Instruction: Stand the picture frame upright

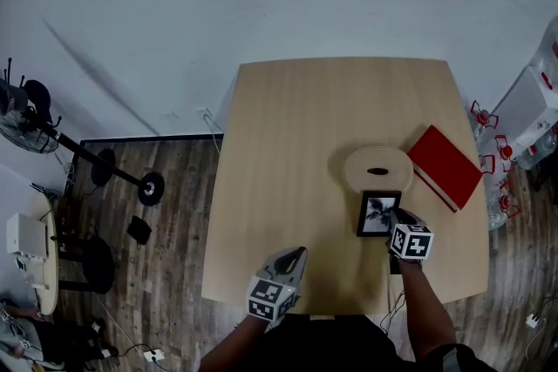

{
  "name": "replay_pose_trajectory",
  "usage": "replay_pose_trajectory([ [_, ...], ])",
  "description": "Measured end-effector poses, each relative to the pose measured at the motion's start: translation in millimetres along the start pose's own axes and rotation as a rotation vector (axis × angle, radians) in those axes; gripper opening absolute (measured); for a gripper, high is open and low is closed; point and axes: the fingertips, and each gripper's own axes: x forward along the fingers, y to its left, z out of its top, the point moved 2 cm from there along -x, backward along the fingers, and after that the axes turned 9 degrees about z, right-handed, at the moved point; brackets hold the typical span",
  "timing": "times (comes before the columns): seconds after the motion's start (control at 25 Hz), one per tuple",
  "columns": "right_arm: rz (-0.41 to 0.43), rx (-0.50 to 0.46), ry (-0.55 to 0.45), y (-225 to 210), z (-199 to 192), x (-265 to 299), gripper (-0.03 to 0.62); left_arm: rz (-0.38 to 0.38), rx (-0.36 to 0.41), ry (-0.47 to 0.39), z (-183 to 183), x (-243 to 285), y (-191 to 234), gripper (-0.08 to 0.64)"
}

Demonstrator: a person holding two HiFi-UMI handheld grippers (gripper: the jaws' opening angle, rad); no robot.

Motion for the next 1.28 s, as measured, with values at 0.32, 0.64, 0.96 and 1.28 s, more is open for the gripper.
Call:
replay_pose_trajectory([
  [0.32,0.041,-0.030,-0.012,1.3,-0.8,-7.4,0.145,-0.017,0.009,0.011,-5.7,-0.4,-8.6,0.005],
  [0.64,0.036,-0.051,-0.222,27.2,31.6,-70.3,0.139,-0.049,0.023,-0.019,6.1,0.3,-7.3,0.005],
  [0.96,-0.016,-0.305,-0.339,74.4,64.7,-126.4,0.009,-0.103,0.030,-0.069,27.5,5.6,-27.1,0.005],
  [1.28,-0.018,-0.389,-0.417,98.5,76.5,-155.3,0.009,-0.135,0.052,-0.085,36.1,11.3,-38.1,0.005],
])
